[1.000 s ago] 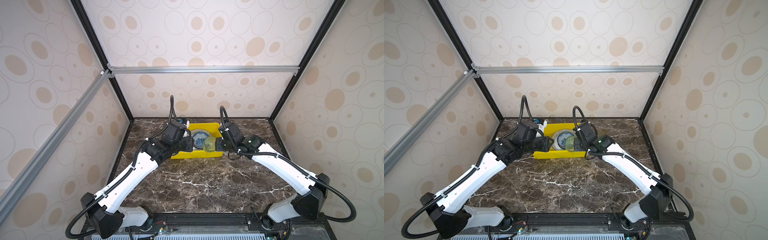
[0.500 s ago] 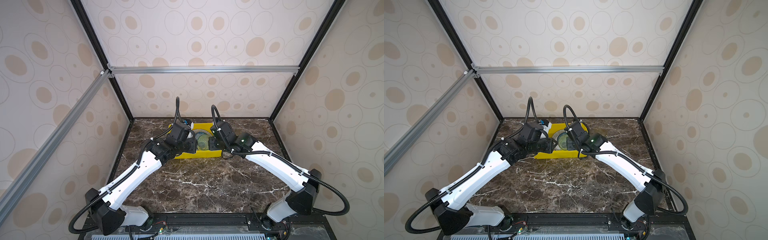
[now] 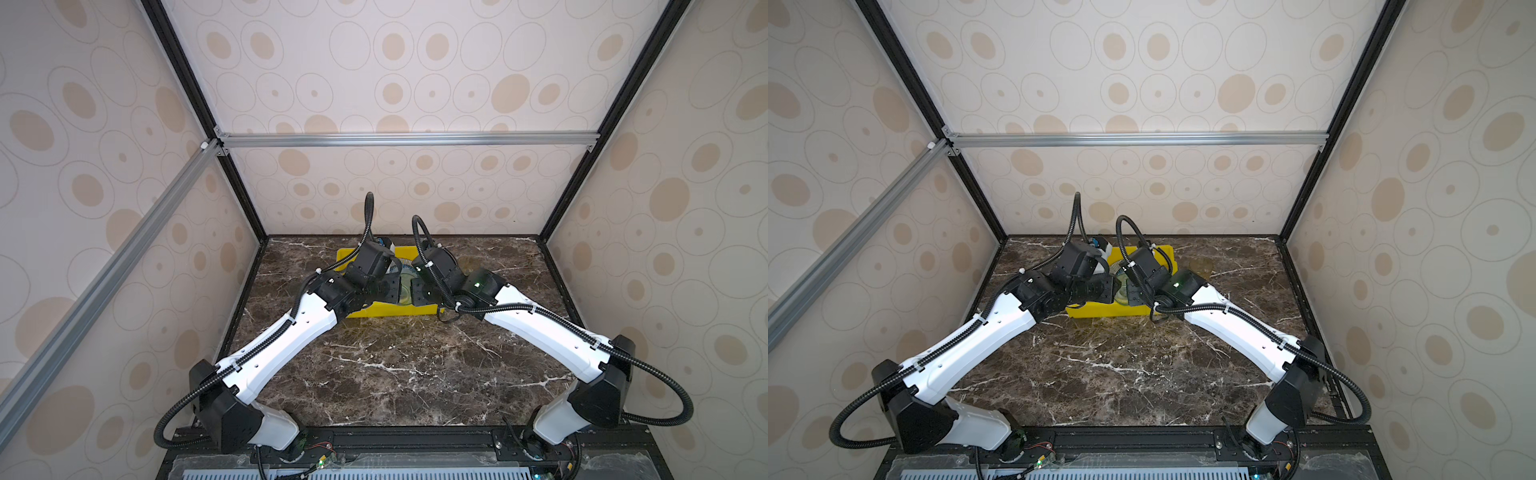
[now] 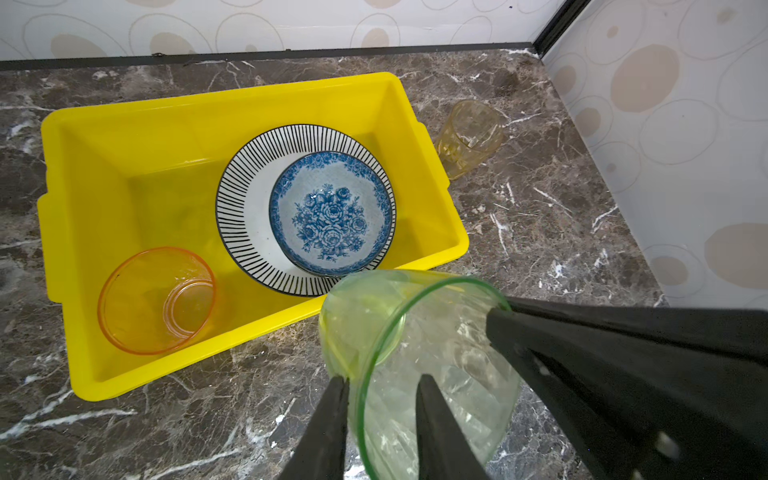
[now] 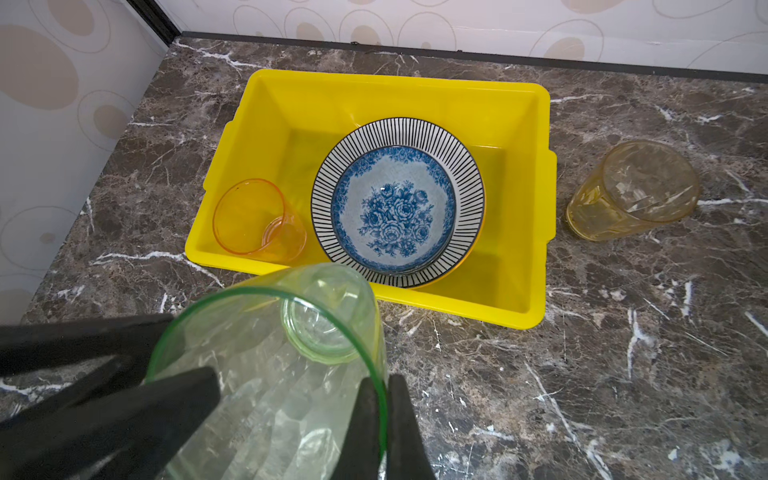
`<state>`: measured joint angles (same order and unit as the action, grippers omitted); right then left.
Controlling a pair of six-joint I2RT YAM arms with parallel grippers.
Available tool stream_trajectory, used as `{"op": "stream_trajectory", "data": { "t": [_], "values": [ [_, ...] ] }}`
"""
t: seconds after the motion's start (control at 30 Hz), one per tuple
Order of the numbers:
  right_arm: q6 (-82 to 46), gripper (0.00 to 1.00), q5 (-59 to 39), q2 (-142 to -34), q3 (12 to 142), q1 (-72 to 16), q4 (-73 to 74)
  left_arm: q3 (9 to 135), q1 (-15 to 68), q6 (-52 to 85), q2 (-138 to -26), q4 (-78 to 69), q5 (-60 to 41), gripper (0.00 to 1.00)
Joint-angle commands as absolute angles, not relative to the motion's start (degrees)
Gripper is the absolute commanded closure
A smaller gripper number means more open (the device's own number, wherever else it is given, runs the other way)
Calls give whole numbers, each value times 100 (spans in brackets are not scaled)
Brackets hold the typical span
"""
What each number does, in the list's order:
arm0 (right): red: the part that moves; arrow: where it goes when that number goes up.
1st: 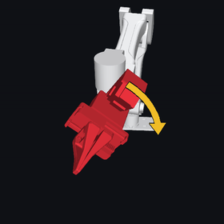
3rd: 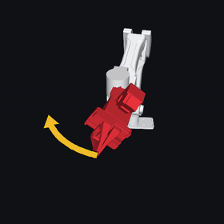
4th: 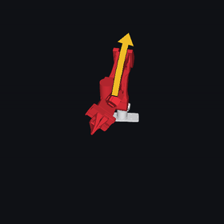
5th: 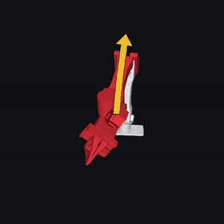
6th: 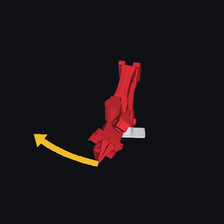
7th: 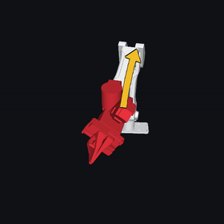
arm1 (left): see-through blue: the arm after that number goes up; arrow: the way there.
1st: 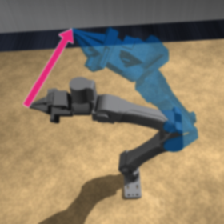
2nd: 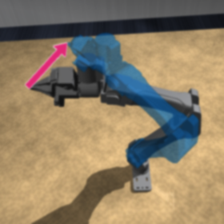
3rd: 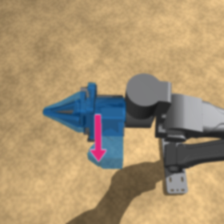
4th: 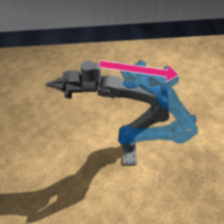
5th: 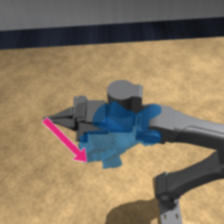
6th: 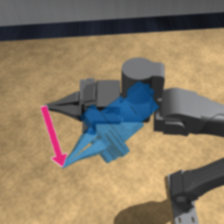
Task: Place the mixed dishes into the plastic bin
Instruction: 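Grasp the green cup with the left gripper while the right gripper releases it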
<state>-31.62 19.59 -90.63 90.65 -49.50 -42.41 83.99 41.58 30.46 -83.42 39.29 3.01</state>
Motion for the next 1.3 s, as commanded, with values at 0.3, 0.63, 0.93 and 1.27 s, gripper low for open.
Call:
{"op": "stream_trajectory", "data": {
  "t": [0.3, 0.63, 0.93, 1.27],
  "values": [
    [-3166, 100, 2078, -8859, 9079, -5072, -4018, 8894, 4304, 3274, -8886, 4466, 1017, 92],
    [-3190, 100, 1916, -8834, 9058, -5109, -3888, 8967, 4324, 3261, -8826, 4482, 1252, 100],
    [-3250, 88, 1806, -8694, 8834, -5107, -3663, 9131, 4324, 3209, -8801, 4500, 1384, 100],
    [-3208, 62, 1757, -8462, 8738, -5106, -3630, 9334, 4324, 3164, -8814, 4624, 1529, 100]
  ]
}}
